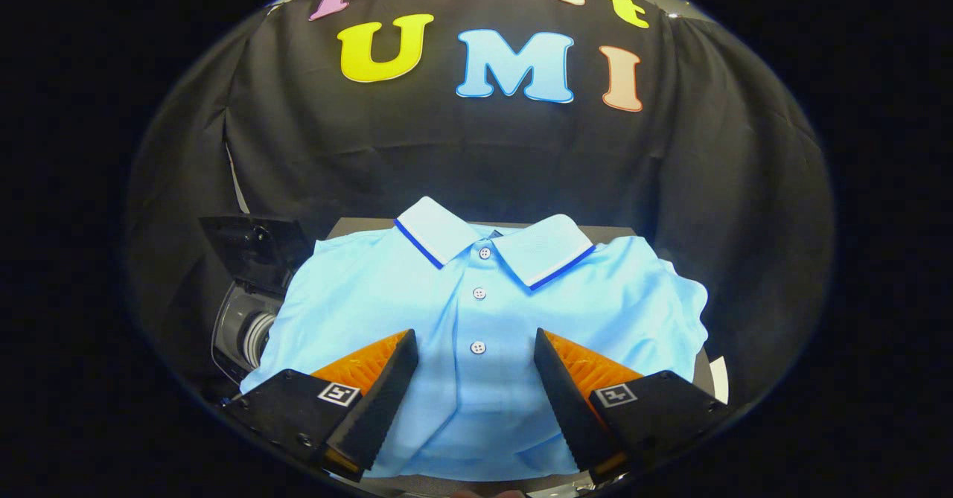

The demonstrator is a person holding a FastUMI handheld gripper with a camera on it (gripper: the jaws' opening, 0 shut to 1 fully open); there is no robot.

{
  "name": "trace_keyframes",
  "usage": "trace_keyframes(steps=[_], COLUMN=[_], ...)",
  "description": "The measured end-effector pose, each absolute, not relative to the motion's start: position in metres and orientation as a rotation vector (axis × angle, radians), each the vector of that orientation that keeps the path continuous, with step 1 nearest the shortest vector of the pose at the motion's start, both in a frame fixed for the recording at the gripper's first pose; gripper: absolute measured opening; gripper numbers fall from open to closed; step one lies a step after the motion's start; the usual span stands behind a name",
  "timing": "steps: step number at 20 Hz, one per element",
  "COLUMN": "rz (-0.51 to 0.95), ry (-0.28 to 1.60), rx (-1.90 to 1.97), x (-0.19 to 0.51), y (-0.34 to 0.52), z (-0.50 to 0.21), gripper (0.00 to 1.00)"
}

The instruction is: Put the clothes into the washing machine and then close the washing machine lid.

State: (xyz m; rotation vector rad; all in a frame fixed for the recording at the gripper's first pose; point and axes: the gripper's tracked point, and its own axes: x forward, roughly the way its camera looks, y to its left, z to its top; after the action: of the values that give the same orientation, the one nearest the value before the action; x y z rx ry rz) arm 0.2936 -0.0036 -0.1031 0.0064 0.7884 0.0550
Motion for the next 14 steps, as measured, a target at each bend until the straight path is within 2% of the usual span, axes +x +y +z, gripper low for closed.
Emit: trace_keyframes(steps=[10, 14], rz=[0.086, 0.147], ry=[0.798, 0.814], rx=[0.067, 0.057], x=[0.2905, 0.2908], y=[-0.0014, 0.0033], z=[-0.1048, -0.1059], gripper=[0.97, 0.71])
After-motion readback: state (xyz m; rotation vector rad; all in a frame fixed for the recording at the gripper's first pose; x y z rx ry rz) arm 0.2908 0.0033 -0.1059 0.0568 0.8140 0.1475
